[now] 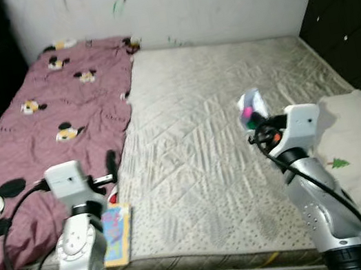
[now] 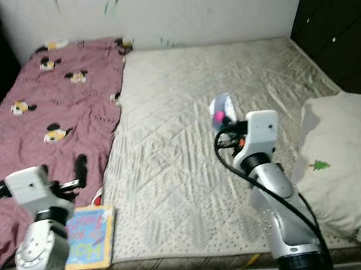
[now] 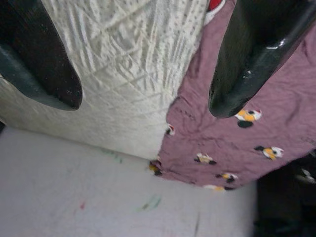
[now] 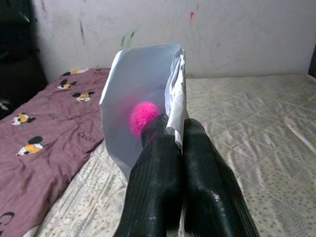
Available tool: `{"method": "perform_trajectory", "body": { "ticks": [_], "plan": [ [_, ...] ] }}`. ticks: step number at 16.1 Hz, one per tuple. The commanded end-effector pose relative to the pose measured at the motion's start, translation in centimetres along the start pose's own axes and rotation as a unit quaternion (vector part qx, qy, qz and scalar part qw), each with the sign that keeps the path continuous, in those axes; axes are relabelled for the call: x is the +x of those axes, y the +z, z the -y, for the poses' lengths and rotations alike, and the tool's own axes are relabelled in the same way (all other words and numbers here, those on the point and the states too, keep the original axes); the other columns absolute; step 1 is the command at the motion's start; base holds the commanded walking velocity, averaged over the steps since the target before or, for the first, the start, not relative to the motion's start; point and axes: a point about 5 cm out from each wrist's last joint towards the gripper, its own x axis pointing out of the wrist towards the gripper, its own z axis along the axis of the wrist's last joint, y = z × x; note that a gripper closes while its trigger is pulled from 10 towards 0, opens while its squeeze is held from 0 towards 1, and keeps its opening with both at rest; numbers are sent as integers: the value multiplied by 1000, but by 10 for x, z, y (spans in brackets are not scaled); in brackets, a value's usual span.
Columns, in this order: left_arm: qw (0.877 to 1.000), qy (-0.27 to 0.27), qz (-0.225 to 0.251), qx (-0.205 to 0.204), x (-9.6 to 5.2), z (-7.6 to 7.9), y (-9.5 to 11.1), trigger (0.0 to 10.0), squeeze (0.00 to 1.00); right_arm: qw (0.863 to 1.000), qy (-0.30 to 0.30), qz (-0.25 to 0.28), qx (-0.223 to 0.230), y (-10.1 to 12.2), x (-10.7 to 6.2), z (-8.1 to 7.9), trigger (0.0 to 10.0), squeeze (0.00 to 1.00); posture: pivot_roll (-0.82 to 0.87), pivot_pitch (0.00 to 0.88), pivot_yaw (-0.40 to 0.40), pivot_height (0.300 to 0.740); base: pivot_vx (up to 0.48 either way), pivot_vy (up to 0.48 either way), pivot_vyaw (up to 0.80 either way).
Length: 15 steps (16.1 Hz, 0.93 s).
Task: Clean up the room
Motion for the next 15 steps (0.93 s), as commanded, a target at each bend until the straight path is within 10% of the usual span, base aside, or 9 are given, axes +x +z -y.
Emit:
{"method": "perform_trajectory", "body": {
  "ticks": [1,15],
  "plan": [
    [1000,-1,-2,5,1,1,-1,10000,0,1000,2,1,-8,1,1,0,10000,0,-102,0,-2,740,0,379,0],
    [1000,1,0,5,3,2,-2,10000,0,999,20,-8,-24,-5,2,-5,10000,0,-103,0,-4,740,0,457,-59]
  ]
}}
